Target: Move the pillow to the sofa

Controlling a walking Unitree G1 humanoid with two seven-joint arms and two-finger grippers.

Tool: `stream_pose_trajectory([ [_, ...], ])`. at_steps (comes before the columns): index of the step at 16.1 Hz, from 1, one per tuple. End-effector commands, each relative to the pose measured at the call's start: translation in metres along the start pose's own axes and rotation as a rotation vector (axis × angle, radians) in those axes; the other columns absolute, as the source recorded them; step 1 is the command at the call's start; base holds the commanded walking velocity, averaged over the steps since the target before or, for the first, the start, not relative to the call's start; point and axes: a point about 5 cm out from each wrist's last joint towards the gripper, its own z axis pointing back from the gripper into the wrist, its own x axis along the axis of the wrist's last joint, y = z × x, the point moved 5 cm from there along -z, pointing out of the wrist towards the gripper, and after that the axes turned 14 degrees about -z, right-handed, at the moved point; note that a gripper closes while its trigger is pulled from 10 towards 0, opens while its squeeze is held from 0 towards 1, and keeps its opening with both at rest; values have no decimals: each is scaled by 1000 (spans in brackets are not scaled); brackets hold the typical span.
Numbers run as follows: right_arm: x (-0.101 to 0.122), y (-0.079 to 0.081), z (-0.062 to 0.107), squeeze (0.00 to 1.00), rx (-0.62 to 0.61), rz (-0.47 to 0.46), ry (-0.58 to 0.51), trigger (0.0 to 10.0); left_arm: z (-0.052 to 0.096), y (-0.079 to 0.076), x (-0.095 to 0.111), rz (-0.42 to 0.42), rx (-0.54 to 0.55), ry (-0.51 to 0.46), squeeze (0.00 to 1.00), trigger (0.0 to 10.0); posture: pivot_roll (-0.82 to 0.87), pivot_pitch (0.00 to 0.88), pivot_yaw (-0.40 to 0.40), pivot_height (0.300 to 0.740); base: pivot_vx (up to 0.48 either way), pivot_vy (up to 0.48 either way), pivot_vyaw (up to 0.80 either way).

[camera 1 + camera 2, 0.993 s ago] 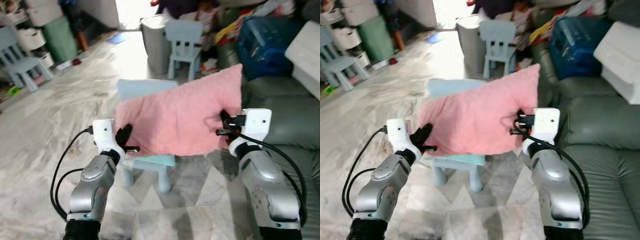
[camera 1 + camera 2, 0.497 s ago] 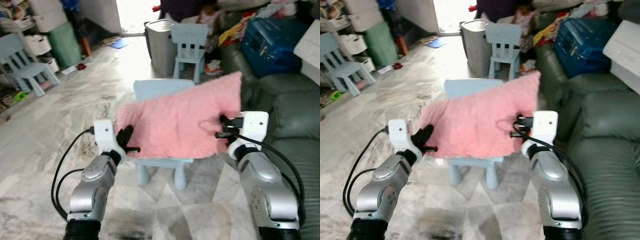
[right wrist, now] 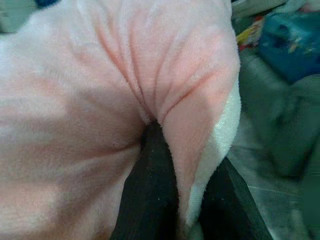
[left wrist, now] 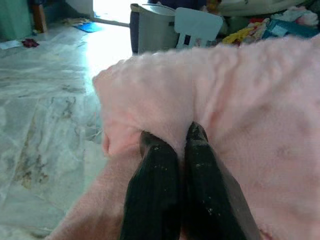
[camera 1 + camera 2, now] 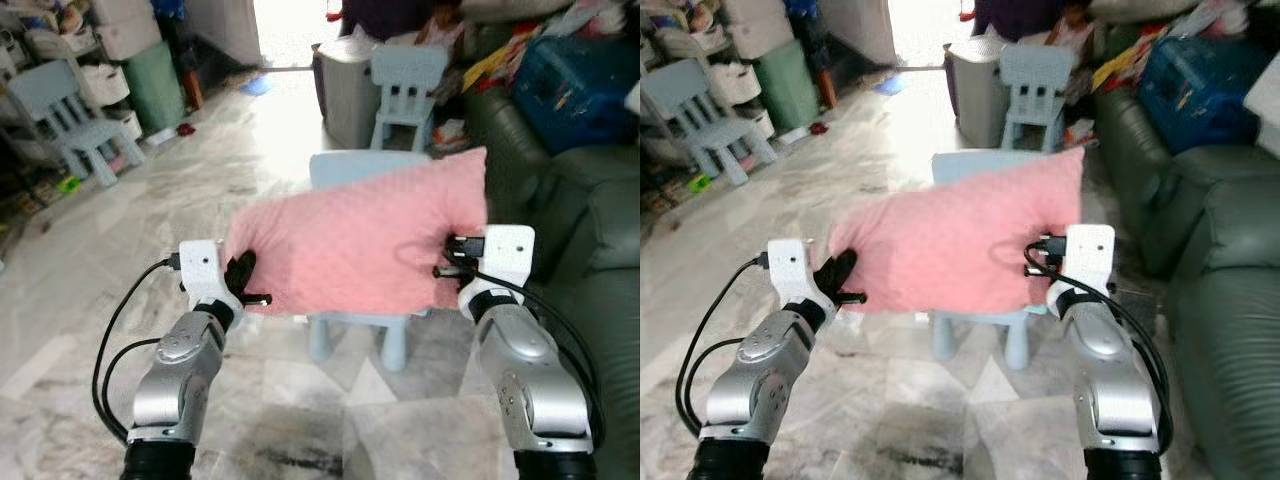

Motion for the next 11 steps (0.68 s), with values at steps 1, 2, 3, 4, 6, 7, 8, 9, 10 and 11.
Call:
stream_pose_trajectory([
  [1,5,-2,0,0,-18,2,-7,10000,0,13,3,-22,53,-6,0,10000,-186,0,70,740,0,0,0],
  [2,4,0,1,0,-6,51,9,10000,0,13,1,-27,61,-1,0,10000,-186,0,70,740,0,0,0],
  [3,2,3,2,0,21,-40,24,10000,-1,13,1,-27,63,1,0,10000,-189,0,72,740,0,0,0],
  [4,6,5,3,0,38,-25,8,10000,-2,12,1,-24,66,1,0,10000,-189,0,72,740,0,0,0],
  [6,4,3,1,0,24,-49,19,10000,-2,12,0,-8,66,7,0,10000,-190,0,71,740,0,0,-369],
  [7,5,3,1,0,28,-42,15,10000,-2,12,-1,5,67,9,0,10000,-189,0,70,740,0,0,-731],
  [8,5,4,1,0,33,-47,21,10000,-2,14,-2,35,73,14,0,10000,-189,0,68,740,0,0,-731],
  [9,5,4,1,0,37,-45,21,10000,-2,15,-2,36,77,14,0,10000,-189,0,68,740,0,0,-731],
  [10,5,5,0,0,40,-45,21,10000,-2,16,-3,60,79,16,0,10000,-189,0,68,740,0,0,-731],
  [11,6,5,0,0,42,-44,19,10000,-2,16,-3,45,69,14,0,10000,-189,0,67,740,0,0,-731],
])
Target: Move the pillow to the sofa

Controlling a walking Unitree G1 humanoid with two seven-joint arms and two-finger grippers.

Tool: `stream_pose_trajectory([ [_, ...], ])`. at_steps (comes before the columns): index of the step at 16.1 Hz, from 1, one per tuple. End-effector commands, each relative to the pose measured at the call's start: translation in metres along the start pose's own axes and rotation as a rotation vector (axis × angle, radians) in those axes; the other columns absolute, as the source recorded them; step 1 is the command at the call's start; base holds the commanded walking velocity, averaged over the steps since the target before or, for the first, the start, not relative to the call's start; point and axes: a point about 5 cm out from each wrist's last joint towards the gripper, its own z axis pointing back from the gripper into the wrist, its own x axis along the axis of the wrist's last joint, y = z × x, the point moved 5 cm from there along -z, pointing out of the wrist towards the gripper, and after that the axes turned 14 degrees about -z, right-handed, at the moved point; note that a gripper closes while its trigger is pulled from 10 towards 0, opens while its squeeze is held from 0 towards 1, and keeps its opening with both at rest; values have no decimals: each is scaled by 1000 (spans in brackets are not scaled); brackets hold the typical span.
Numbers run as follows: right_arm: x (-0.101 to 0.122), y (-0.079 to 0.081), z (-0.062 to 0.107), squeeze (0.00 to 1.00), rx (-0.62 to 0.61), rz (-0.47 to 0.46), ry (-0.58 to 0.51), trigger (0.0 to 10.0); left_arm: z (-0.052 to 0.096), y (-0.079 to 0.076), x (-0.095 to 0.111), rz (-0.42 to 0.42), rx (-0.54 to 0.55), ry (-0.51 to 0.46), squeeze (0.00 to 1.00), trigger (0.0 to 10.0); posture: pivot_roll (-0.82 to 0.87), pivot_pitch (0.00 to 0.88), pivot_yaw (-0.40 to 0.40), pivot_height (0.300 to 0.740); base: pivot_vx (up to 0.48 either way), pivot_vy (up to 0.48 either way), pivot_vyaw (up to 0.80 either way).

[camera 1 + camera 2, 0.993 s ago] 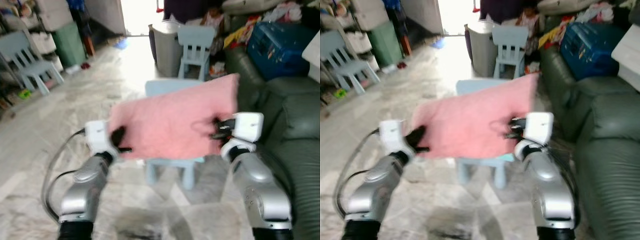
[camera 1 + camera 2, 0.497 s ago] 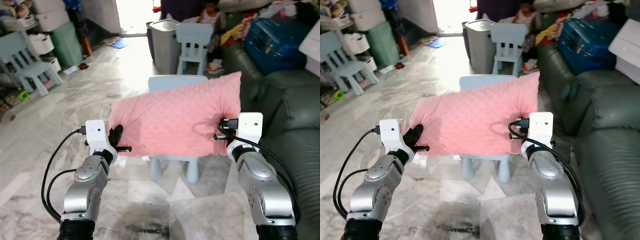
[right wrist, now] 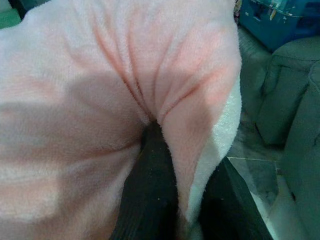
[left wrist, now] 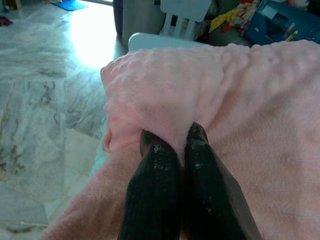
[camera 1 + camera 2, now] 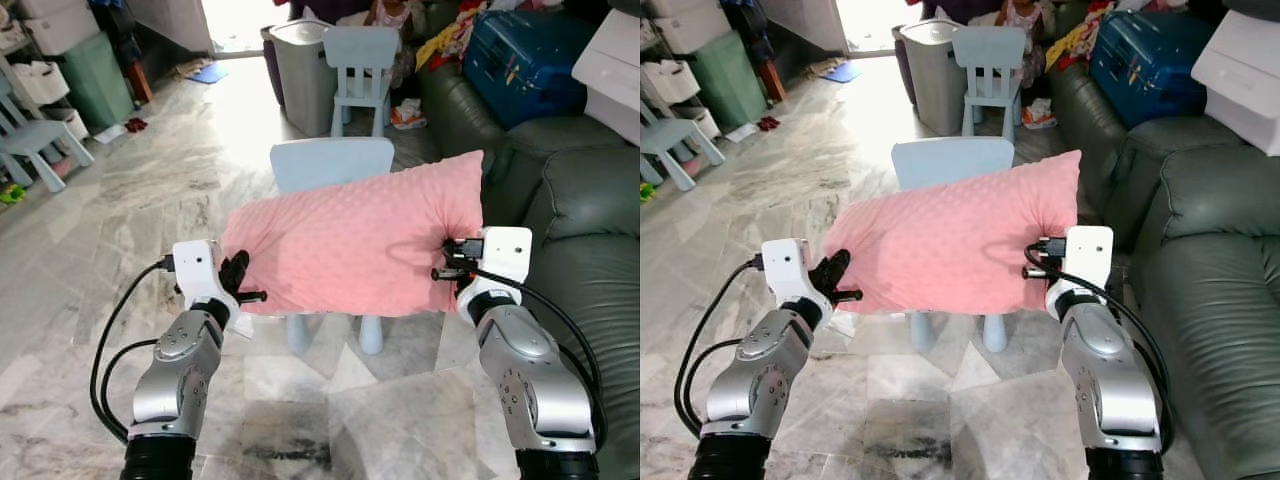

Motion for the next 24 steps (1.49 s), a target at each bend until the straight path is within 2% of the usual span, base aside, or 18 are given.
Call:
stream_pose_trajectory([
  [1,11,4,-1,0,15,-1,-34,10000,0,10,4,1,25,-14,0,10000,-191,0,69,740,0,0,-731],
  [2,11,4,-1,0,15,-1,-36,10000,-1,8,5,10,9,-19,0,10000,-191,0,72,740,0,0,-731],
  [3,11,4,-1,0,13,-2,-37,10000,-2,4,4,-16,-19,-13,0,10000,-192,0,75,740,0,0,-731],
  [4,11,4,-1,0,13,-2,-36,10000,-2,1,4,4,-37,-12,0,10000,-192,0,76,740,0,0,-725],
  [7,10,5,-1,0,13,-6,-34,10000,-3,0,10,28,-22,-45,0,10000,-192,0,78,740,0,0,-725],
  [10,11,5,-1,0,13,-7,-37,10000,-2,-9,11,-12,-64,-55,0,10000,-191,0,80,740,0,0,-721],
  [12,10,6,-1,0,14,-12,-36,10000,0,-9,9,13,-81,-50,0,10000,-189,0,80,740,0,0,-716],
  [20,12,11,1,0,41,-26,-52,10000,2,-12,7,19,-117,-47,0,10000,-192,0,85,740,0,0,-702],
  [24,14,14,2,0,56,-26,-61,10000,4,-17,9,27,-149,-59,0,10000,-194,0,82,740,149,0,0],
])
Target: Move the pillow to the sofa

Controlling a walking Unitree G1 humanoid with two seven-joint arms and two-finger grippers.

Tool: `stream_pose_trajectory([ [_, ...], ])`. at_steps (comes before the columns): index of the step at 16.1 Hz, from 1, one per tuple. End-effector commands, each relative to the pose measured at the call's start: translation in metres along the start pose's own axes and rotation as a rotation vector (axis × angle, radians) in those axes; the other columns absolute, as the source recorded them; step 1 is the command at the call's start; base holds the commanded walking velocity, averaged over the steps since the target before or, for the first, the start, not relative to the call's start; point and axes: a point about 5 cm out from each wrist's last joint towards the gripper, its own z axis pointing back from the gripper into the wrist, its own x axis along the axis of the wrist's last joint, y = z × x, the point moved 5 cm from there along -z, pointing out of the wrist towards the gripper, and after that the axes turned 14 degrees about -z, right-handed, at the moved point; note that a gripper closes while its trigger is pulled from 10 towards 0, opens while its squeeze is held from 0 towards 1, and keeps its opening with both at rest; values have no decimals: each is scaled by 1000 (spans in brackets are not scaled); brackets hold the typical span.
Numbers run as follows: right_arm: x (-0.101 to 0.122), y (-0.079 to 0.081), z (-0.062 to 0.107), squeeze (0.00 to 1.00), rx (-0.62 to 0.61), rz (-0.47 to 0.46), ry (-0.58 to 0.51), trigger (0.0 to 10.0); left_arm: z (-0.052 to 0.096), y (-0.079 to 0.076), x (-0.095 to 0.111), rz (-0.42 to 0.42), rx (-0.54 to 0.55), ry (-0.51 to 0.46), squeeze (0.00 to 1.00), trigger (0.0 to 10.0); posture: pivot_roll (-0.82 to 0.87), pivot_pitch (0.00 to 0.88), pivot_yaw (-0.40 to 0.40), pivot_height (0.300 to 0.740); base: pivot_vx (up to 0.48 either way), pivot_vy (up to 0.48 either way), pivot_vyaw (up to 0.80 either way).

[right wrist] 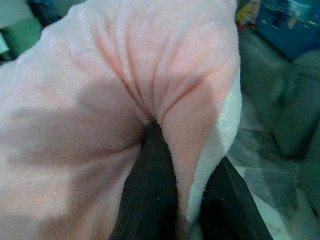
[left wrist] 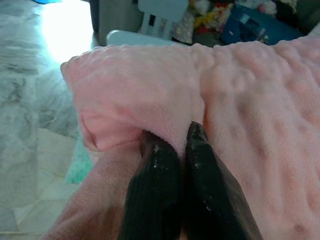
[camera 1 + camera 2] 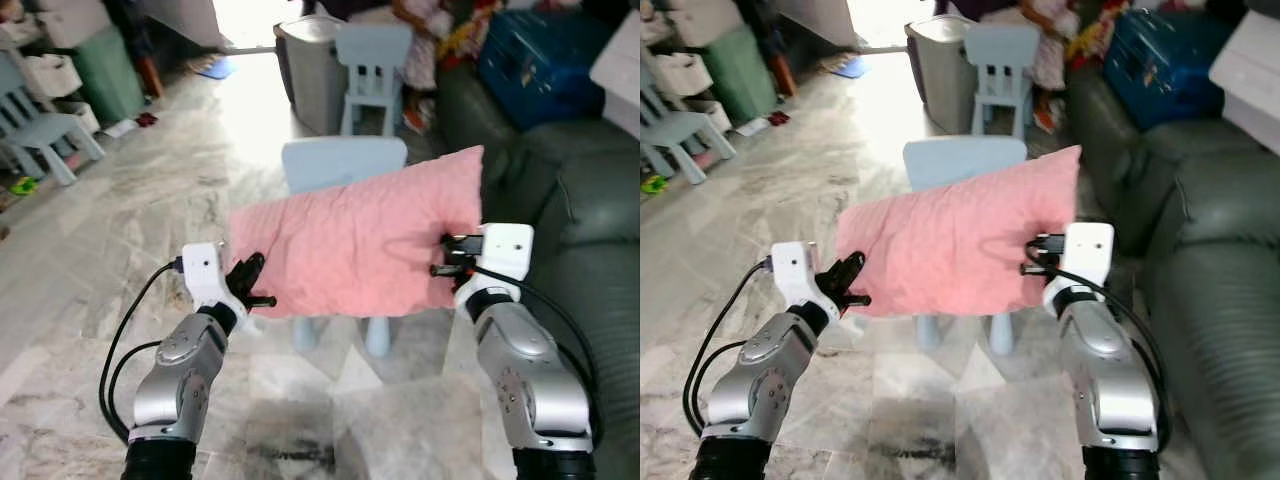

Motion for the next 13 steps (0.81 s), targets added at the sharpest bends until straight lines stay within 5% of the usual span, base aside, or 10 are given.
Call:
stream_pose_trajectory([
  [1,11,5,1,0,18,-6,-40,10000,1,-2,11,-11,-22,-37,0,10000,-195,0,82,740,352,0,0],
  [13,12,5,2,0,29,-8,-36,10000,2,-9,4,-5,-57,-6,0,10000,-202,0,76,740,345,0,-710],
])
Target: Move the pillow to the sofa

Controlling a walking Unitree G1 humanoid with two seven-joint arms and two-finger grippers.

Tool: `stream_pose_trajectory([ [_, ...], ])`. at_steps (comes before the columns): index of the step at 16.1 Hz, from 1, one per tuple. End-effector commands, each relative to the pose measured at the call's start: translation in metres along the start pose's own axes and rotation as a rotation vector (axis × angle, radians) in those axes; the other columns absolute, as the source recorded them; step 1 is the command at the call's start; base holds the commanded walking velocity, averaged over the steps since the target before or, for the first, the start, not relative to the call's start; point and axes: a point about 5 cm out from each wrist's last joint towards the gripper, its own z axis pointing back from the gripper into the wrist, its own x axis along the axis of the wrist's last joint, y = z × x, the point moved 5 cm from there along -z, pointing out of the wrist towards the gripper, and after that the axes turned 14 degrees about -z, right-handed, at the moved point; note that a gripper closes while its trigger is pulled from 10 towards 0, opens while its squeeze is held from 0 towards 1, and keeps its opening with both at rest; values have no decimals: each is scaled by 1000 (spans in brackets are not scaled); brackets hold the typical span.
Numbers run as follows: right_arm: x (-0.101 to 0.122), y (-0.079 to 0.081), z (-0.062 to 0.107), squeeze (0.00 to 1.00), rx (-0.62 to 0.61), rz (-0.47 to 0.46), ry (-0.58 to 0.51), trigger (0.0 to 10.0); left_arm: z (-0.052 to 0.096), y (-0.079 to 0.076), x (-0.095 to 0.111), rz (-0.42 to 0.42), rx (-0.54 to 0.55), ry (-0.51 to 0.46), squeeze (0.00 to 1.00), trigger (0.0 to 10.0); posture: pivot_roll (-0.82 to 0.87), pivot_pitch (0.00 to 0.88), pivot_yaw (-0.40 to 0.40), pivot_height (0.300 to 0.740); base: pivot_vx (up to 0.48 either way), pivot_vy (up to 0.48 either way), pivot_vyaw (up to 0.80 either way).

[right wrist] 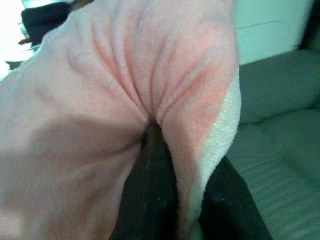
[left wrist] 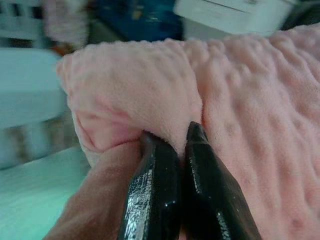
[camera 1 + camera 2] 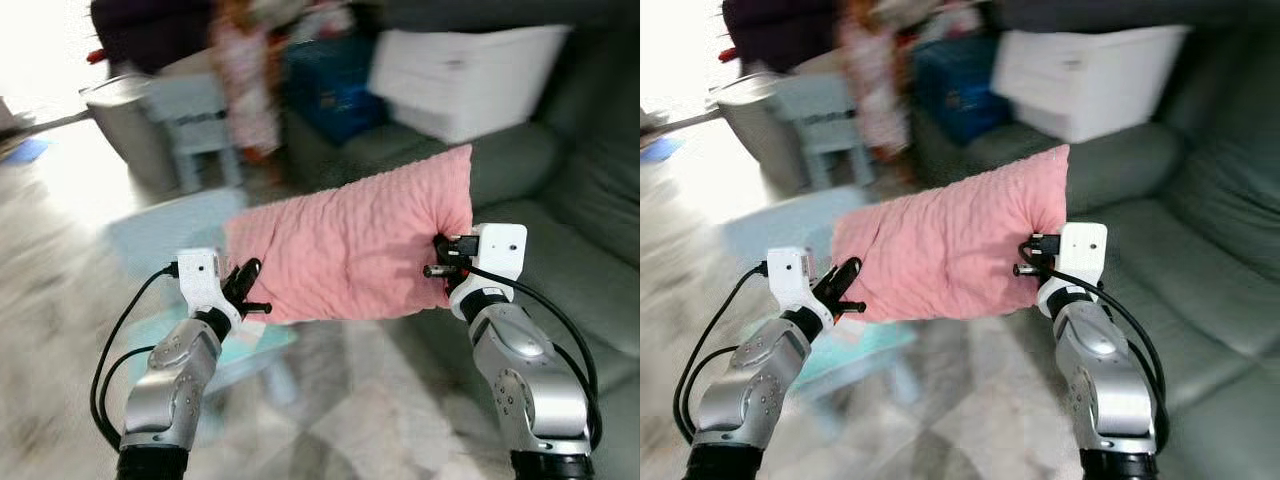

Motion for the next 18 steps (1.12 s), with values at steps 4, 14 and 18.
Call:
stream_pose_trajectory([
  [4,12,9,-1,0,28,-3,-38,10000,0,-1,8,-10,-23,-21,0,10000,-203,0,77,740,252,0,-723],
  [14,10,10,-2,0,33,-4,-26,10000,-2,2,1,41,4,27,0,10000,-201,0,73,740,0,0,-684],
  [18,9,11,-2,0,34,-8,-18,10000,-2,1,1,42,-2,34,0,10000,-201,0,74,740,0,0,-748],
])
